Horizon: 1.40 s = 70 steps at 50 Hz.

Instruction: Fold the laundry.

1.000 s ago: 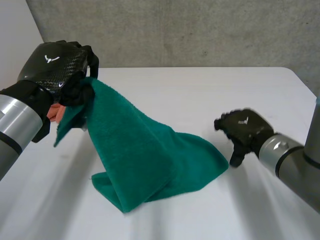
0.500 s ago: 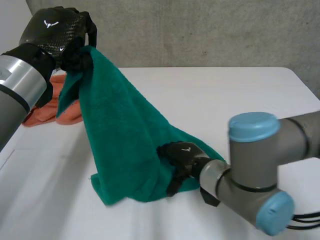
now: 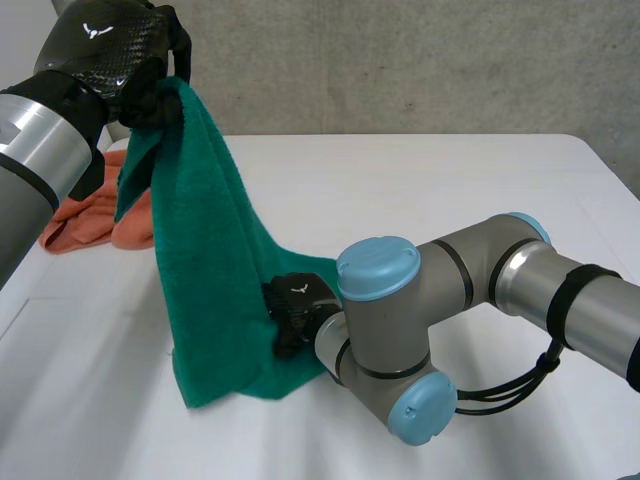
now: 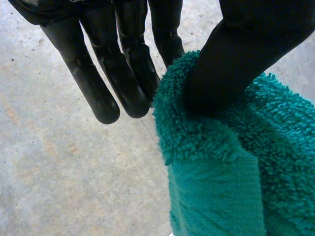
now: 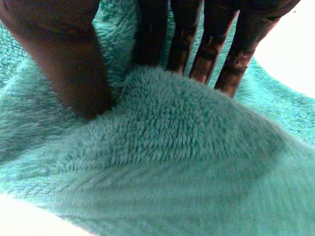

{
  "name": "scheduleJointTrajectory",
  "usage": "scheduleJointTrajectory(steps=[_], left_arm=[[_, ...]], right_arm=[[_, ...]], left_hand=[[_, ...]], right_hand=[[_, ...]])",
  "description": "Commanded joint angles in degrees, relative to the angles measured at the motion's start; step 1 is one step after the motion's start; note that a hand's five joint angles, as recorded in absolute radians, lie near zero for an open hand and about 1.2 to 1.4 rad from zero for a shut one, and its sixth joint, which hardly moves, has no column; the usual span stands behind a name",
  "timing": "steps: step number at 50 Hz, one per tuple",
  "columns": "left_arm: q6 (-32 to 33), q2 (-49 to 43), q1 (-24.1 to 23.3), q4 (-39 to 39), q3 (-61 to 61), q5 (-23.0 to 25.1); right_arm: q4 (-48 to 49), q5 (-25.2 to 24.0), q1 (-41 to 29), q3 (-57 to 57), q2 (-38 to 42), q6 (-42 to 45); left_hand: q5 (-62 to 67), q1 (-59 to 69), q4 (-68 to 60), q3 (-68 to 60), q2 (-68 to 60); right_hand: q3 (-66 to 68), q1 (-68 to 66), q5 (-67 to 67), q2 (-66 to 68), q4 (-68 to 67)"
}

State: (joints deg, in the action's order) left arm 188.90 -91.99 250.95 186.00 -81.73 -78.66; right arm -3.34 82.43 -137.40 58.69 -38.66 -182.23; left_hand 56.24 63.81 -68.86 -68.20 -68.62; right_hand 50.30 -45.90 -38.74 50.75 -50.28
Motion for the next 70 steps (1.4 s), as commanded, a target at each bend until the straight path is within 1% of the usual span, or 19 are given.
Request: scheduleJointTrajectory(steps=[1, 3, 6, 9, 12, 14, 22, 27, 32, 38, 40, 42, 43, 44, 49, 53, 57, 64, 70], left_arm=[[0.0, 0.1, 0.1, 0.1, 0.3, 0.0], [0.0, 0.2, 0.1, 0.0, 0.3, 0.0], [0.0, 0.6, 0.1, 0.0, 0.3, 0.0], [0.0, 0.9, 0.5, -0.1, -0.3, 0.1], [0.0, 0.9, 0.9, -0.4, -1.1, 0.2], [0.0, 0.9, 1.0, -0.5, -1.7, 0.2], [-0.2, 1.4, 0.3, -2.7, -5.8, 0.5], [-0.2, 1.4, -1.3, -3.4, -9.7, 0.7], [-0.1, -0.8, -2.1, -3.1, -13.4, 0.5], [0.2, -7.0, -2.7, -2.7, -14.9, 0.3], [0.2, -9.7, -2.6, -2.7, -15.2, 0.4], [0.4, -11.6, -2.6, -2.5, -15.2, 0.3], [0.5, -13.0, -2.7, -2.5, -15.1, 0.2], [0.5, -13.6, -2.6, -2.5, -15.0, 0.2], [0.5, -14.6, -2.1, -2.4, -14.0, 0.3], [0.5, -14.1, -1.9, -2.1, -13.5, 0.3], [0.5, -13.0, -2.0, -2.0, -13.8, 0.2], [0.5, -11.2, -2.6, -2.0, -14.6, 0.3], [0.5, -10.9, -2.7, -1.9, -15.4, 0.4]], right_arm=[[-4.0, -0.4, 1.1, 1.5, -3.0, 0.7], [-5.5, -0.7, 1.4, 2.7, -5.8, 1.5], [-8.1, -1.1, 4.0, 6.8, -15.3, 8.4], [-10.7, -1.5, 10.5, 10.8, -24.2, 21.6], [-14.2, -1.2, 16.3, 12.1, -28.8, 33.7], [-15.6, -0.6, 18.4, 11.7, -30.0, 38.1], [-20.1, -1.6, 25.0, 1.2, -34.2, 40.9], [-20.1, -3.2, 25.5, -6.0, -30.4, 41.5], [-20.2, -5.8, 24.6, -10.2, -18.7, 43.1], [-20.7, -4.6, 21.7, -11.2, -8.2, 50.4], [-20.7, -3.2, 20.7, -11.3, -5.2, 52.1], [-20.4, -1.7, 20.6, -11.4, -4.1, 52.1], [-20.0, 0.3, 20.5, -11.7, -4.0, 51.7], [-19.7, 1.0, 20.5, -11.8, -4.0, 51.4], [-16.1, 3.0, 20.6, -11.0, -7.0, 44.7], [-14.5, 2.5, 21.0, -5.6, -15.5, 34.4], [-14.2, -1.5, 25.8, 4.7, -27.0, 24.1], [-14.2, -9.5, 32.5, 22.7, -33.6, 21.1], [-8.1, -11.8, 33.9, 35.2, -34.5, 21.3]], left_hand=[[13.8, 16.2, -11.1, -11.8, -11.4], [13.8, 16.2, -11.1, -11.8, -11.4], [13.8, 16.2, -11.1, -11.8, -11.4], [13.8, 16.2, -11.1, -11.8, -11.4], [13.8, 16.2, -11.1, -11.8, -11.4], [13.8, 16.2, -11.1, -11.8, -11.4], [13.8, 16.2, -11.1, -11.8, -11.4], [13.8, 16.2, -11.1, -11.8, -11.4], [13.8, 16.2, -11.1, -11.8, -11.4], [13.8, 16.2, -11.1, -11.8, -11.4], [13.8, 16.2, -11.1, -11.8, -11.4], [13.8, 16.2, -11.1, -11.8, -11.4], [13.8, 16.2, -11.1, -11.8, -11.4], [13.8, 16.2, -11.1, -11.8, -11.4], [13.8, 16.2, -11.1, -11.8, -11.4], [13.8, 16.2, -11.1, -11.8, -11.4], [13.8, 16.2, -11.1, -11.8, -11.4], [13.8, 16.2, -11.1, -11.8, -11.4], [13.8, 16.2, -11.1, -11.8, -11.4]], right_hand=[[29.7, -34.1, -31.3, 29.2, -29.7], [29.7, -34.1, -31.3, 29.2, -29.7], [29.7, -34.1, -31.3, 29.2, -29.7], [29.7, -34.1, -31.3, 29.2, -29.7], [29.7, -34.1, -31.3, 29.2, -29.7], [29.7, -34.1, -31.3, 29.2, -29.7], [29.7, -34.1, -31.3, 29.2, -29.7], [29.7, -34.1, -31.3, 29.2, -29.7], [29.7, -34.1, -31.3, 29.2, -29.7], [29.7, -34.1, -31.3, 29.2, -29.7], [9.2, -13.6, -10.7, 8.7, -9.2], [-13.3, 8.9, 11.8, -13.8, 13.3], [-33.8, 29.4, 32.2, -34.2, 33.8], [-40.3, 35.9, 38.7, -40.8, 40.3], [-40.3, 35.9, 38.7, -40.8, 40.3], [-40.3, 35.9, 38.7, -40.8, 40.3], [-40.3, 35.9, 38.7, -40.8, 40.3], [-30.8, 26.4, 29.2, -31.3, 30.8], [-30.3, 25.9, 28.7, -30.7, 30.3]])
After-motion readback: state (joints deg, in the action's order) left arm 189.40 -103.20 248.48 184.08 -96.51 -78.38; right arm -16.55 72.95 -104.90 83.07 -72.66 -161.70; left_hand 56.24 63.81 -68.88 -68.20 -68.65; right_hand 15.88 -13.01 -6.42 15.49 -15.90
